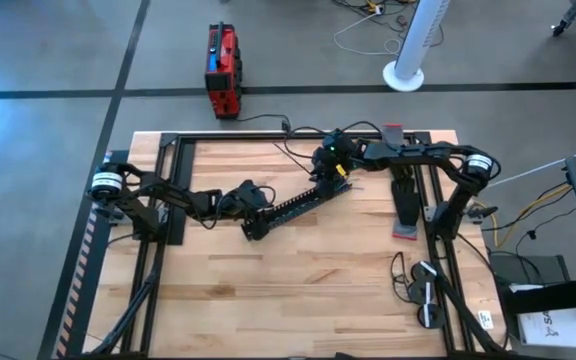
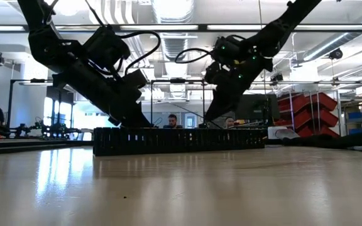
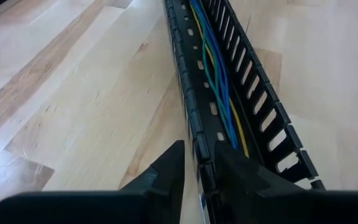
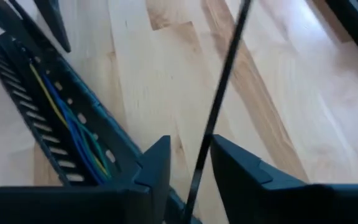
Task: Ziptie cables
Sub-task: Put the zip tied cable wires into the cable duct
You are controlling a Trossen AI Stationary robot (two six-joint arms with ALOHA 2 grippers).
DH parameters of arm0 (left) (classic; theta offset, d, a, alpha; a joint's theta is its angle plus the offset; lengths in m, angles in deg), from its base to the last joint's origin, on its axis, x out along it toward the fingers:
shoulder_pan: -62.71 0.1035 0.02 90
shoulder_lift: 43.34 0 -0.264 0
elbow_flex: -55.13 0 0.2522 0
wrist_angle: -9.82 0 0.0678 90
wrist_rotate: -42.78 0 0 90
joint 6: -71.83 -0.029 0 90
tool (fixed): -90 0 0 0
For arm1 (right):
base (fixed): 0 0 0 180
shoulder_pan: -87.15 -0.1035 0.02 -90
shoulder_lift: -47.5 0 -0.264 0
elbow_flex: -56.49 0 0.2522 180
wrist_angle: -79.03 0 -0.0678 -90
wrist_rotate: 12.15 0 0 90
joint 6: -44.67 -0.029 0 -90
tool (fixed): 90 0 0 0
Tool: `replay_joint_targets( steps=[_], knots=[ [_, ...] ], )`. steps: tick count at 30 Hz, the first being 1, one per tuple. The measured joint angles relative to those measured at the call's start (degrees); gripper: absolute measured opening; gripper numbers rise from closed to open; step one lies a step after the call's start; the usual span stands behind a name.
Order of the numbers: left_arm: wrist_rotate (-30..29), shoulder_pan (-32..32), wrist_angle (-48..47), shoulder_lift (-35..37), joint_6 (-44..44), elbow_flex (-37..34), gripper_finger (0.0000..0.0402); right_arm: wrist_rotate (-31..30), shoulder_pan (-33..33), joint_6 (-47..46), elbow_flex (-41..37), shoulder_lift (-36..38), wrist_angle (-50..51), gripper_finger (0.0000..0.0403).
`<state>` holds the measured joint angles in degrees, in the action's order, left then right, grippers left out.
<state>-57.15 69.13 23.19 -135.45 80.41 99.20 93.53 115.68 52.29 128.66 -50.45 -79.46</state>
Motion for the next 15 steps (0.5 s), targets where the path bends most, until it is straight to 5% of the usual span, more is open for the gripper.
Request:
replay_joint_targets(
  steps=[5,10,15],
  knots=[
    [0.0,0.0,-0.2,0.0,0.0,0.0,0.0062,1.3,-0.1,0.8,0.7,-0.1,0.7,0.0010],
    [-0.3,0.0,0.1,0.0,1.2,0.0,0.0059,0.5,-2.6,-2.8,1.3,0.0,5.0,0.0002],
    [-4.2,0.0,0.1,0.0,2.7,0.0,0.0059,-9.5,-8.3,-7.7,1.3,0.0,7.4,0.0000]
  ],
)
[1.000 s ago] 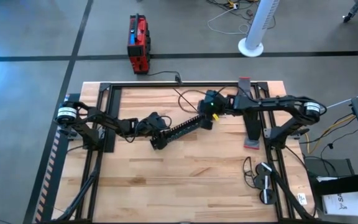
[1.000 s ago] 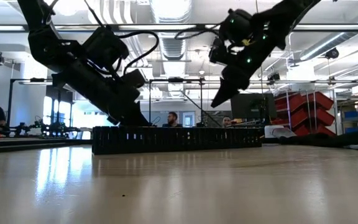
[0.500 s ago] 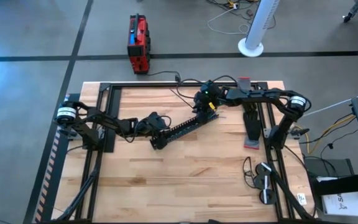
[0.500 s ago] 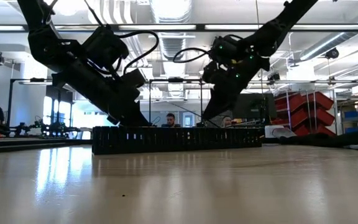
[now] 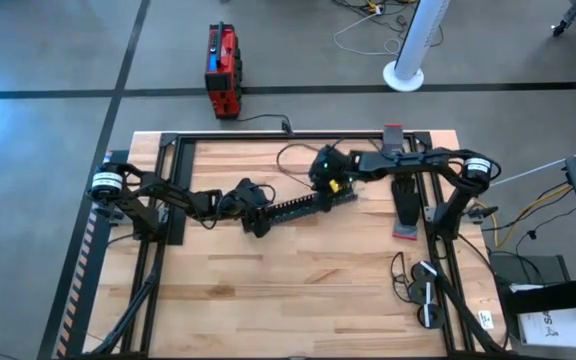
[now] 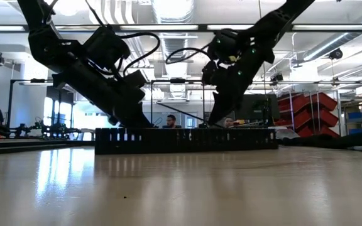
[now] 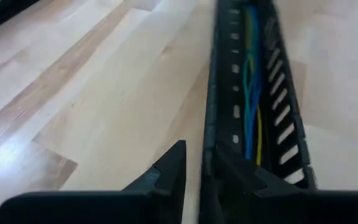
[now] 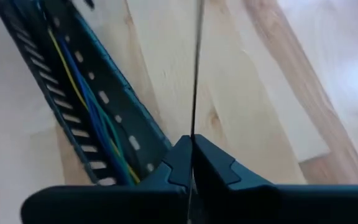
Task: Ziptie cables
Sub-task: Put the zip tied cable wires into the cable duct
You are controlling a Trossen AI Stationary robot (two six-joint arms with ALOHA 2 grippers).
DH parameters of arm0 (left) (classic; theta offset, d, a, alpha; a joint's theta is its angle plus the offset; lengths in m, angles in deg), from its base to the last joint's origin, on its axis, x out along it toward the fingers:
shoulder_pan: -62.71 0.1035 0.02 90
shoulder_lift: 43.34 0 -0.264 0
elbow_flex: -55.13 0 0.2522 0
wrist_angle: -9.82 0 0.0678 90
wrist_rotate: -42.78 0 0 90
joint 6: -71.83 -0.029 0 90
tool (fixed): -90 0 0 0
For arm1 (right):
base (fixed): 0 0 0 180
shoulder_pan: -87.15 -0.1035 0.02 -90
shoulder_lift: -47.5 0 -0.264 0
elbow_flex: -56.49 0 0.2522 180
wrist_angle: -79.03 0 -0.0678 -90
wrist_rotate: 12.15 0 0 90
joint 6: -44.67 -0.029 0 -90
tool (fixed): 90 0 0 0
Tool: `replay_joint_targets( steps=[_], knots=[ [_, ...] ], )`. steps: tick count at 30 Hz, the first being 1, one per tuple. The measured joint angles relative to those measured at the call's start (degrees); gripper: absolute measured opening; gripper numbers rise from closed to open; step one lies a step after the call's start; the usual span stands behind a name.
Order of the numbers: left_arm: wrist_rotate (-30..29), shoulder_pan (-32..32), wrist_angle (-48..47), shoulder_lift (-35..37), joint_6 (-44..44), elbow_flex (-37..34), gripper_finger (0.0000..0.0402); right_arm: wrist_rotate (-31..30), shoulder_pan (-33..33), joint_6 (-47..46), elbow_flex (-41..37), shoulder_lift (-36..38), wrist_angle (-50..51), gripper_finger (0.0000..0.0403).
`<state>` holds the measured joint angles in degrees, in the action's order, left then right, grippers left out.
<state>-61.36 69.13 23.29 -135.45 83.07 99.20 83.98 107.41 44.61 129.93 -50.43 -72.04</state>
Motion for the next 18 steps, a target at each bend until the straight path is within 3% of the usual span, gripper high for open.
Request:
replay_joint_targets(
  steps=[3,9,18],
  knots=[
    [-0.4,0.0,0.0,0.0,0.6,0.0,0.0059,-5.3,-3.3,-1.7,0.0,0.0,0.0,0.0000],
    [-0.9,0.0,-0.1,0.0,1.2,0.0,0.0059,-9.0,-7.6,-3.9,0.0,1.1,-0.1,0.0000],
    [-1.3,0.0,-0.4,0.0,0.3,0.0,0.0042,-9.2,-10.0,-6.8,-0.1,2.7,0.8,0.0000]
  ],
)
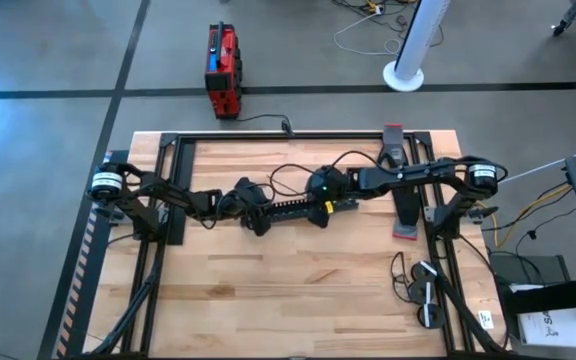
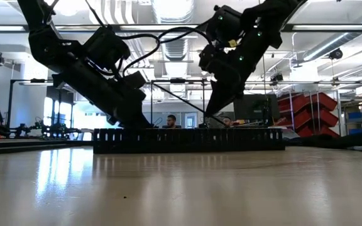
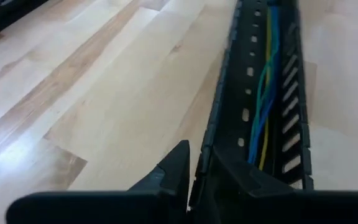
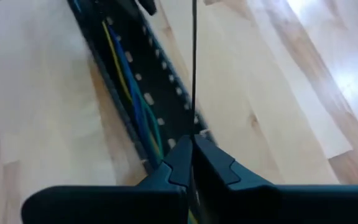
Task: Ziptie cables
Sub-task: Put the zip tied cable wires into the cable duct
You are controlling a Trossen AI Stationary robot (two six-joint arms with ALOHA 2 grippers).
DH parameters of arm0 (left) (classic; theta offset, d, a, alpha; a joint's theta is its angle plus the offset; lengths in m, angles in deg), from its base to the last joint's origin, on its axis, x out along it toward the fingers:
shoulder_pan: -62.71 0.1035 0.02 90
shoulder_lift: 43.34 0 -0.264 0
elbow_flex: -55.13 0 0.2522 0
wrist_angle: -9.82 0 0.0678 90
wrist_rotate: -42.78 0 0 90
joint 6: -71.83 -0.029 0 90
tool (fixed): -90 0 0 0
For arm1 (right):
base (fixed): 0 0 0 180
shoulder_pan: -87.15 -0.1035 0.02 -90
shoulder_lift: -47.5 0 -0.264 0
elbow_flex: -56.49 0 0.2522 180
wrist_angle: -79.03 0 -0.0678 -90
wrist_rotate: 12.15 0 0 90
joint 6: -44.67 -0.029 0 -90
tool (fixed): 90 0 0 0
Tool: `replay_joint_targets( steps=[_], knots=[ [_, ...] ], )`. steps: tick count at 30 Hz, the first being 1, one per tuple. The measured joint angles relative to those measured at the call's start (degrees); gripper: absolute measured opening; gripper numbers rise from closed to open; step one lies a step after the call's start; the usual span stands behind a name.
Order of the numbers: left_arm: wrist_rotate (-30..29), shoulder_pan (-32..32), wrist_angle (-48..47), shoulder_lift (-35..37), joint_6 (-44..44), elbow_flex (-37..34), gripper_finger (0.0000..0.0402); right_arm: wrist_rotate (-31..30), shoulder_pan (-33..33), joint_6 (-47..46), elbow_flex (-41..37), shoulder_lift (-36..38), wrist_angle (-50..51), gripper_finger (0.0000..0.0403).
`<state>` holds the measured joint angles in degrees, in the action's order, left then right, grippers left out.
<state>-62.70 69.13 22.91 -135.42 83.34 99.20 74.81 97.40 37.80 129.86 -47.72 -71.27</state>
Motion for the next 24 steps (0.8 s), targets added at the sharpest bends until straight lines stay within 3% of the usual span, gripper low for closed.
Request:
replay_joint_targets(
  steps=[5,9,17,24],
  knots=[
    [1.7,-0.1,-0.1,1.2,-2.1,0.0,0.0035,-0.2,0.2,0.0,0.0,0.0,0.0,0.0000],
    [5.5,0.0,-0.8,3.8,-4.2,0.0,0.0067,0.0,0.1,0.2,0.0,0.0,0.0,0.0000],
    [10.6,-0.3,-4.3,9.5,-4.1,0.0,0.0223,-0.1,0.1,0.4,0.0,0.0,0.0,0.0000],
    [10.6,-0.4,1.3,2.0,-3.3,0.0,0.0366,-0.1,0.1,0.1,0.0,0.0,0.2,0.0000]
  ],
)
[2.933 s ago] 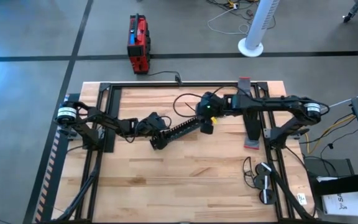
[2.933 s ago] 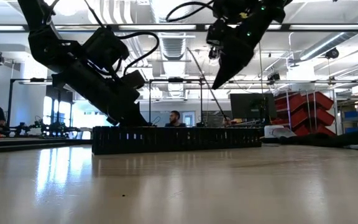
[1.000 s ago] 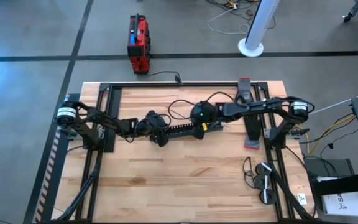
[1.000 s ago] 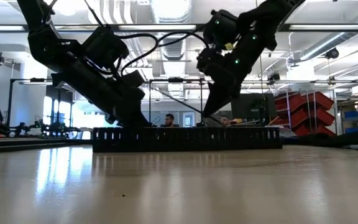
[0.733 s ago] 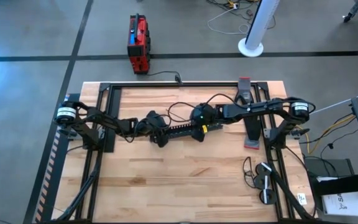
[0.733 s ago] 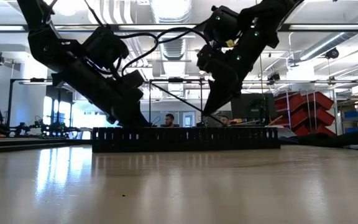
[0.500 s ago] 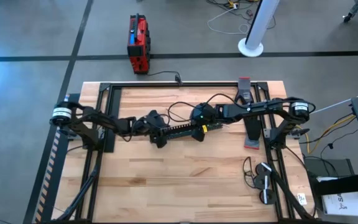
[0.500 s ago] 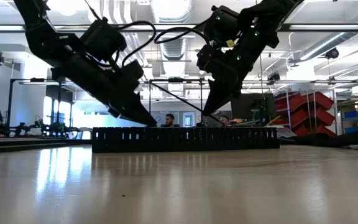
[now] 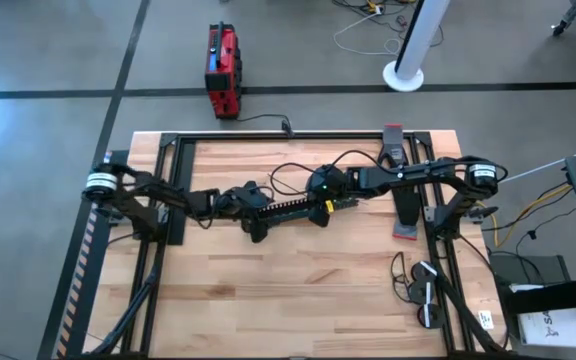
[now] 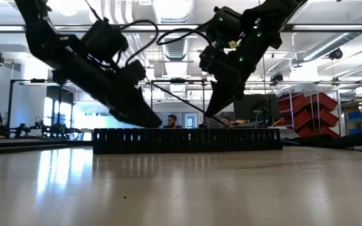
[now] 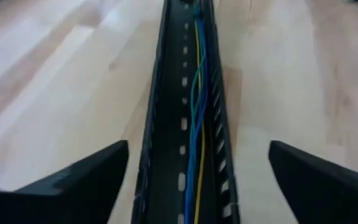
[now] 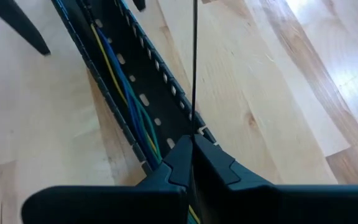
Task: Ziptie cables
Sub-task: Put the zip tied cable wires into the cable duct
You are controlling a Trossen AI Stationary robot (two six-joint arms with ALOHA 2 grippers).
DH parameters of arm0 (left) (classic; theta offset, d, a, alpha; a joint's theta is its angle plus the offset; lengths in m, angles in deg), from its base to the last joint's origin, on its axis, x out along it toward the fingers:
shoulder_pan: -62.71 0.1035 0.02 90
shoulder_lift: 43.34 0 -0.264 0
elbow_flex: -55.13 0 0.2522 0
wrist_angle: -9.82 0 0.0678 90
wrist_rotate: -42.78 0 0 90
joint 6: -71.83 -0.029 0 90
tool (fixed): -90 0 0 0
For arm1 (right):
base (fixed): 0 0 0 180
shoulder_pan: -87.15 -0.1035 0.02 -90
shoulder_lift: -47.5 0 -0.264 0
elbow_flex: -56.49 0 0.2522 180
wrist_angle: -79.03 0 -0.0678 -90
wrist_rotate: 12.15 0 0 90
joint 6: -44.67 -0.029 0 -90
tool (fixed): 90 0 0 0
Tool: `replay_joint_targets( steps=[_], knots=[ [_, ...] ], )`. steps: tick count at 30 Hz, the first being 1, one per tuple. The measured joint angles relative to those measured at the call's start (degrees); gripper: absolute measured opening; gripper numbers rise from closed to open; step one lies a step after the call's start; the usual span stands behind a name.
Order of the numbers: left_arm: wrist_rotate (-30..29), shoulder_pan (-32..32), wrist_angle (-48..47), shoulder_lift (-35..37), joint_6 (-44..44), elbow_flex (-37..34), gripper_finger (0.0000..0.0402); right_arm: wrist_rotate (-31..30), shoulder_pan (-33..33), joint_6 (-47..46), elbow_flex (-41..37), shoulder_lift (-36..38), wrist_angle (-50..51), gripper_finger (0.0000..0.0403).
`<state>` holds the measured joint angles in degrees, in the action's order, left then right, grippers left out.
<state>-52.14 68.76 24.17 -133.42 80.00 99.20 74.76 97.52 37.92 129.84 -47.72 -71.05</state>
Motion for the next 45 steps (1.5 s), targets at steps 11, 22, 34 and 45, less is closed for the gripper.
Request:
replay_joint_targets(
  steps=[11,22,34,45],
  knots=[
    [-5.0,-0.2,3.3,-9.2,2.2,0.6,0.0348,0.0,0.0,-6.6,0.0,-0.1,1.4,0.0000],
    [-5.0,-1.7,3.4,-11.6,5.5,1.8,0.0181,-0.4,0.0,-14.8,-0.1,-0.5,2.9,0.0000],
    [-5.3,-2.6,2.3,-11.7,8.5,2.8,0.0222,-4.4,0.5,-19.5,0.1,-5.2,1.5,0.0000],
    [-6.8,-3.1,1.9,-11.8,10.3,4.0,0.0209,-4.4,0.4,-20.5,0.0,-5.6,-0.3,0.0000]
  ],
)
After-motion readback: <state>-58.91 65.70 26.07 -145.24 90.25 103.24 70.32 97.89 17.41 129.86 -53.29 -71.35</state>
